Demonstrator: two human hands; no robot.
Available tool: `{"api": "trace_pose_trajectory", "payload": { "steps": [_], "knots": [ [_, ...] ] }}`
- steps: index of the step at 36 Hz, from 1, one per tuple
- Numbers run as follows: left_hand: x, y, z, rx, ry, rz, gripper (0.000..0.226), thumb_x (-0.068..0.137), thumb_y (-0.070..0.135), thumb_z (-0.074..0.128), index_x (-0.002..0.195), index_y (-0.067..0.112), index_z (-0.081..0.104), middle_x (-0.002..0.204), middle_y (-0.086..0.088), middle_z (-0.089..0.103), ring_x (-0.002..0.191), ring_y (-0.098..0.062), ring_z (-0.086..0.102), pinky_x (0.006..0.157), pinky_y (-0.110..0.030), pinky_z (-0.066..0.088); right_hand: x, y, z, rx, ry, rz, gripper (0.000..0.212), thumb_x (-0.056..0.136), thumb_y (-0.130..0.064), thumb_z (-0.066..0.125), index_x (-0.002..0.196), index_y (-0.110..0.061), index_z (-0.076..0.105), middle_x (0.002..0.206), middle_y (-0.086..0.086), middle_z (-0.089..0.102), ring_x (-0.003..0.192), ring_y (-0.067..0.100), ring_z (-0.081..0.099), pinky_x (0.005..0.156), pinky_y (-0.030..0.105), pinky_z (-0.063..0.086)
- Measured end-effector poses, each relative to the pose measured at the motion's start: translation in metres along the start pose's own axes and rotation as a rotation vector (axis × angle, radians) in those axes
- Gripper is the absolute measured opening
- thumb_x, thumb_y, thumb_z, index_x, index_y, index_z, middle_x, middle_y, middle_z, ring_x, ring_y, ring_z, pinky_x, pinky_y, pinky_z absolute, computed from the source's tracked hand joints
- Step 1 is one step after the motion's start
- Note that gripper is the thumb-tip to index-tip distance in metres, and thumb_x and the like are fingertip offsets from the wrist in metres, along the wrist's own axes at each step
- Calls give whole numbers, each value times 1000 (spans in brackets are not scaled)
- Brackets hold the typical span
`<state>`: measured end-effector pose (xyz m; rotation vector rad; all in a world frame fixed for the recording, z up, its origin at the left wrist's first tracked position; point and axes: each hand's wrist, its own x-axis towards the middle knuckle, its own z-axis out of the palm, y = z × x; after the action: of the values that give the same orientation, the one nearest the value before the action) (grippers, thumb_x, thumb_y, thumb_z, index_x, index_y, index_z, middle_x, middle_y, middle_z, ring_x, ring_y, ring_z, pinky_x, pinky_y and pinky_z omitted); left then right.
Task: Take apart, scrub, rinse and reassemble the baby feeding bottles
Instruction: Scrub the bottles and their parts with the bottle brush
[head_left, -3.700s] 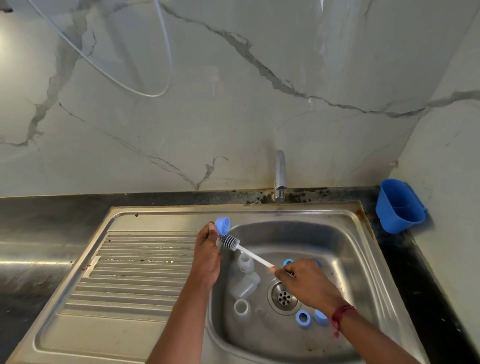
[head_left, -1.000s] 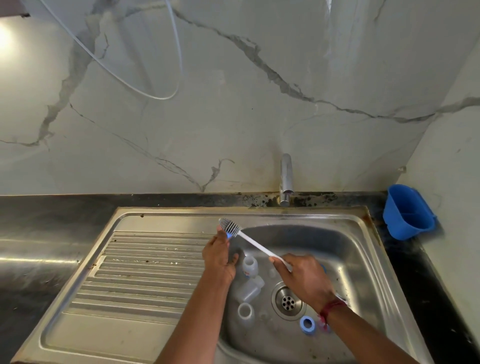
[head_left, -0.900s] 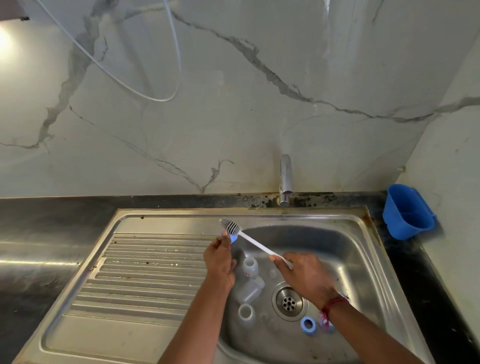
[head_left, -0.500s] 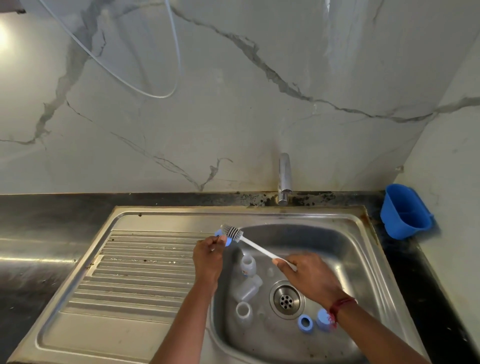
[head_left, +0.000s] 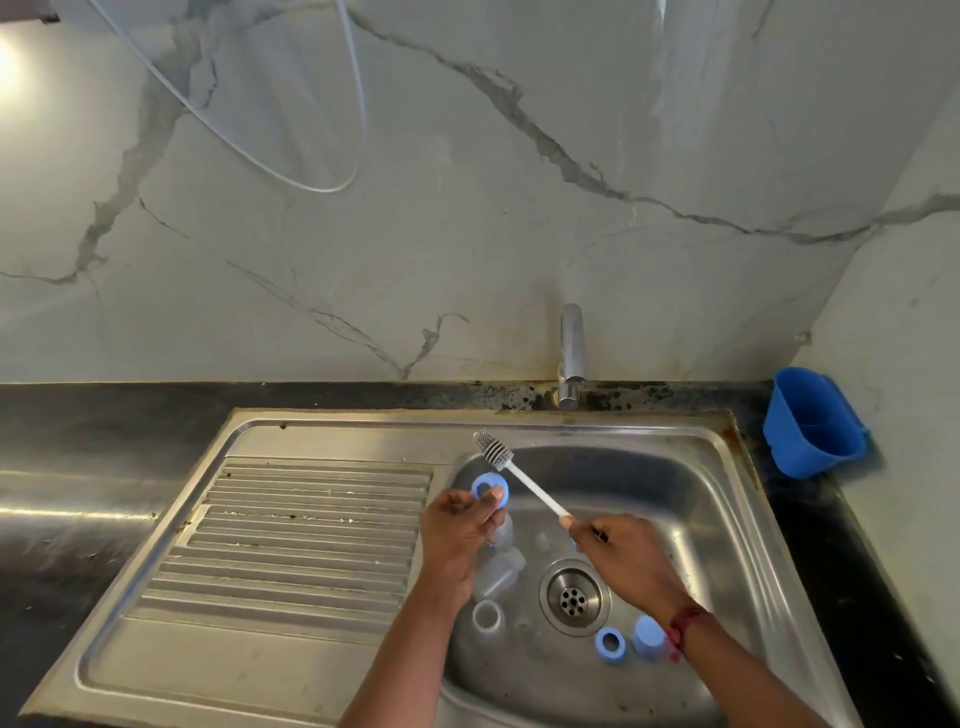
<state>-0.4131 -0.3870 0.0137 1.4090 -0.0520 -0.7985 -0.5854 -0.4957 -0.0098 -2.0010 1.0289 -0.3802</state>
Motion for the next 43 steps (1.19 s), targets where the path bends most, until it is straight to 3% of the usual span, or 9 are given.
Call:
{"api": "trace_pose_trajectory", "payload": {
  "steps": [5, 7, 11, 16, 21, 28, 33, 38, 43],
  "knots": [
    [1, 0, 6, -356, 22, -164, 29, 82, -6, 71, 98, 8, 52, 105, -19, 65, 88, -26, 70, 59, -28, 59, -6, -4, 5, 141, -3, 16, 56, 94, -45, 60, 63, 2, 61, 49, -1, 47, 49, 6, 42, 56, 23, 39],
    [1, 1, 7, -452, -8, -231, 39, 78, -4, 73, 113, 3, 55, 111, -20, 66, 94, -27, 69, 62, -32, 62, -8, -4, 6, 159, -11, 2, 57, 94, -43, 61, 56, -2, 51, 46, -5, 40, 48, 7, 38, 55, 24, 37],
    [0, 6, 12, -507, -58, -315, 12, 88, -7, 62, 100, -5, 61, 108, -24, 64, 98, -31, 63, 72, -42, 60, -14, 3, 7, 131, -4, 0, 59, 94, -46, 58, 48, -20, 34, 44, -8, 33, 46, 7, 32, 51, 24, 32],
    [4, 8, 14, -586, -26, -312, 26, 96, 10, 60, 116, -7, 60, 117, -27, 65, 106, -34, 66, 77, -46, 59, -19, 11, 8, 25, 4, -24, 57, 93, -56, 52, 51, -23, 33, 46, -7, 33, 47, 7, 32, 52, 27, 32],
    [5, 7, 13, -671, -83, -316, 27, 98, 0, 54, 123, -10, 56, 118, -31, 66, 110, -39, 65, 82, -51, 58, -17, 10, 3, 27, 30, -10, 56, 94, -53, 53, 52, -20, 34, 46, -6, 34, 46, 8, 33, 51, 26, 34],
    [7, -3, 8, -285, -130, -69, 38, 79, -15, 68, 114, -2, 65, 115, -23, 69, 103, -29, 68, 88, -35, 58, -14, 5, -1, 0, 3, 11, 58, 94, -52, 54, 51, -22, 32, 46, -7, 33, 46, 8, 32, 52, 24, 33],
    [11, -6, 2, -66, -64, 100, 44, 75, -16, 73, 115, 2, 67, 108, -16, 74, 93, -24, 70, 70, -27, 58, -16, 1, -8, -62, -52, 29, 58, 95, -51, 55, 49, -22, 34, 47, -6, 34, 45, 9, 33, 50, 19, 30],
    [14, -1, -2, -20, 8, 176, 42, 76, -16, 72, 111, 6, 72, 103, -11, 76, 94, -24, 72, 70, -22, 57, -17, -10, -22, -31, -126, 43, 60, 96, -43, 57, 45, -22, 34, 37, -11, 38, 40, 6, 37, 48, 16, 33],
    [9, -7, 7, 141, -55, 222, 43, 72, -18, 73, 102, 14, 74, 95, -6, 77, 89, -22, 71, 80, -38, 59, -11, -11, -26, -90, -101, 26, 61, 97, -47, 55, 47, -17, 36, 41, -6, 37, 42, 8, 36, 47, 18, 30]
  ]
}}
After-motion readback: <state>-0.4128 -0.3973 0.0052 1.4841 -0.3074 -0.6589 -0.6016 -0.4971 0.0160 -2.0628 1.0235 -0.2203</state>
